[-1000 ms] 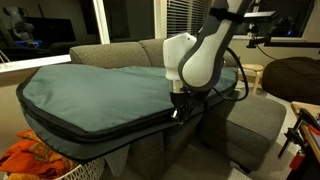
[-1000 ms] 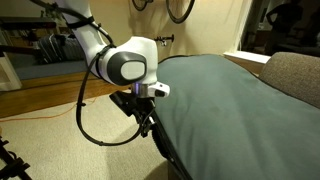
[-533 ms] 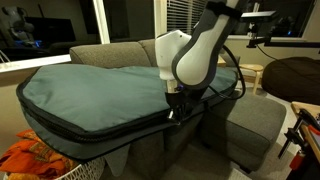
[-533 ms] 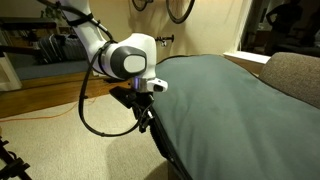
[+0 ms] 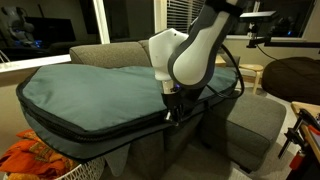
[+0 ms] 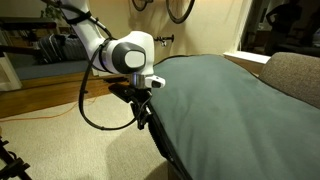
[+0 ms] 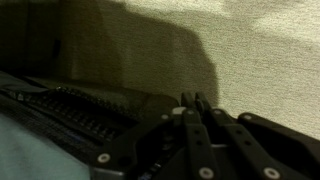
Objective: Open the zip
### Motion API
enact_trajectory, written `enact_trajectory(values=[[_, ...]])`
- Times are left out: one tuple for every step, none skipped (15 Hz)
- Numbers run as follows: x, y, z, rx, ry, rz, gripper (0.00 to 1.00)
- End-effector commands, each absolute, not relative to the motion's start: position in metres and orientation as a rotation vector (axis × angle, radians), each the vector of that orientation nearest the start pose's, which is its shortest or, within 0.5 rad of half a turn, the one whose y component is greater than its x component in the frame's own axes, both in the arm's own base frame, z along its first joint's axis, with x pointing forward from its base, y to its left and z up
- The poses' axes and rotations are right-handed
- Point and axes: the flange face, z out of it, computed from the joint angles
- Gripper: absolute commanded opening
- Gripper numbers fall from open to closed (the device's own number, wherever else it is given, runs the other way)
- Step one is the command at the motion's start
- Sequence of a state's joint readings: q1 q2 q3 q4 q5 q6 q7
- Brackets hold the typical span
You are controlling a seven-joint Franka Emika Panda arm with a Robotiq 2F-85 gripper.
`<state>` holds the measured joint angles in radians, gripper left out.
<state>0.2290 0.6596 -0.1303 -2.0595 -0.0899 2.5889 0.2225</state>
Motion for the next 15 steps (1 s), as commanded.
enact_trajectory(values=[[0.557,0.091,0.129,-3.298,0.013,0.184,0.05],[0.557,0.097,0.13,-3.303,0.008,0.181,0.05],[0.557,0.103,0.131,-3.307,0.002,0.176,0.05],[0.557,0.109,0.132,-3.311,-0.008,0.171,0.05],[0.557,0.115,0.132,-3.315,-0.014,0.166,0.05],[0.555,0.121,0.134,-3.321,-0.021,0.161,0.05],[0.555,0.127,0.134,-3.326,-0.027,0.156,0.05],[0.554,0.133,0.135,-3.329,-0.038,0.151,0.05],[0.554,0.138,0.136,-3.334,-0.043,0.144,0.05],[0.553,0.144,0.137,-3.338,-0.05,0.138,0.05],[0.553,0.148,0.138,-3.342,-0.06,0.133,0.05],[0.552,0.153,0.139,-3.345,-0.069,0.128,0.05],[0.552,0.157,0.14,-3.348,-0.071,0.124,0.05],[0.552,0.16,0.141,-3.351,-0.076,0.119,0.05],[0.551,0.163,0.142,-3.353,-0.08,0.117,0.05]])
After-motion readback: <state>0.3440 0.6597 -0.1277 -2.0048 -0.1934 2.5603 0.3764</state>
